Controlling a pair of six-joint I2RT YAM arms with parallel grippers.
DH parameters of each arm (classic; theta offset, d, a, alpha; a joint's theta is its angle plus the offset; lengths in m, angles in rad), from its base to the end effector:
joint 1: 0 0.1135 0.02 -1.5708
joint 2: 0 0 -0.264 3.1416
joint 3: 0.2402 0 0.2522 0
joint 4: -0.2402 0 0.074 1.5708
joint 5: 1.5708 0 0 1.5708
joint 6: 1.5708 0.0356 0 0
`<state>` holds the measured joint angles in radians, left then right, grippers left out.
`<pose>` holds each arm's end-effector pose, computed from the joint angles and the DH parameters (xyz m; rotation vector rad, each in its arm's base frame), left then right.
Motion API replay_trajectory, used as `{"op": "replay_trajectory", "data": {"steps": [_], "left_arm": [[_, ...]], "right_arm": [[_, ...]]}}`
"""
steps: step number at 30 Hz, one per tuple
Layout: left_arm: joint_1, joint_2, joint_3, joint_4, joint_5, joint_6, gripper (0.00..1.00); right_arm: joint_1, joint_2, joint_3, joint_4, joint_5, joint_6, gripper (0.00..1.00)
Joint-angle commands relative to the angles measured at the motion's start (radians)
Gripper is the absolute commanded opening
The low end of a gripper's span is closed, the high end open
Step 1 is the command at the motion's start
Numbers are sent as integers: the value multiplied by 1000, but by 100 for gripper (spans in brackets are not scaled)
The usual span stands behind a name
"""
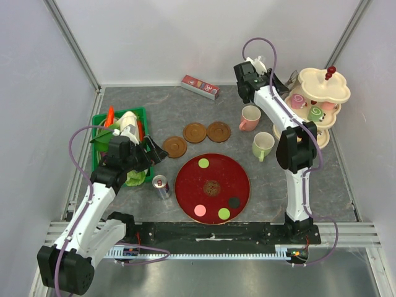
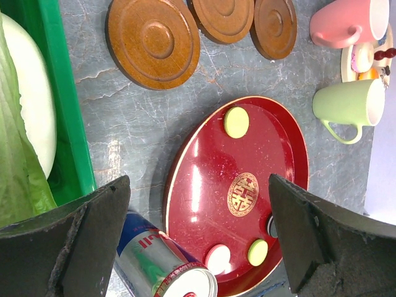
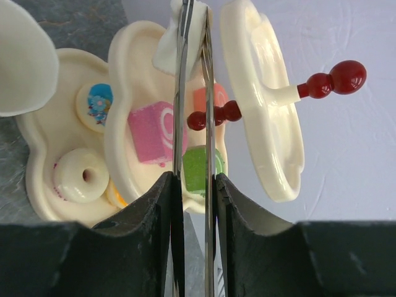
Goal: Serve the afternoon tea
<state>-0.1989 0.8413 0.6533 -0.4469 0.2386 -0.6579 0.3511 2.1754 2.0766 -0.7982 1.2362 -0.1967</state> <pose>0.1781 -0.0445 0.2591 -0.3843 2.2525 -0.7276 0.4559 0.1312 0.2993 -0.0624 2.0919 -1.3849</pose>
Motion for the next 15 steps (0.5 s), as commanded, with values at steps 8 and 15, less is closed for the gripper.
{"op": "replay_trajectory", "data": {"steps": [8, 15], "left_arm": [[-2, 1, 3, 37, 8, -16, 98], [-4, 1, 2, 39, 8, -14, 98]], "right_arm": [[-49, -71, -113, 48, 51, -41, 42], [-55, -115, -158, 34, 48, -33, 45]]}}
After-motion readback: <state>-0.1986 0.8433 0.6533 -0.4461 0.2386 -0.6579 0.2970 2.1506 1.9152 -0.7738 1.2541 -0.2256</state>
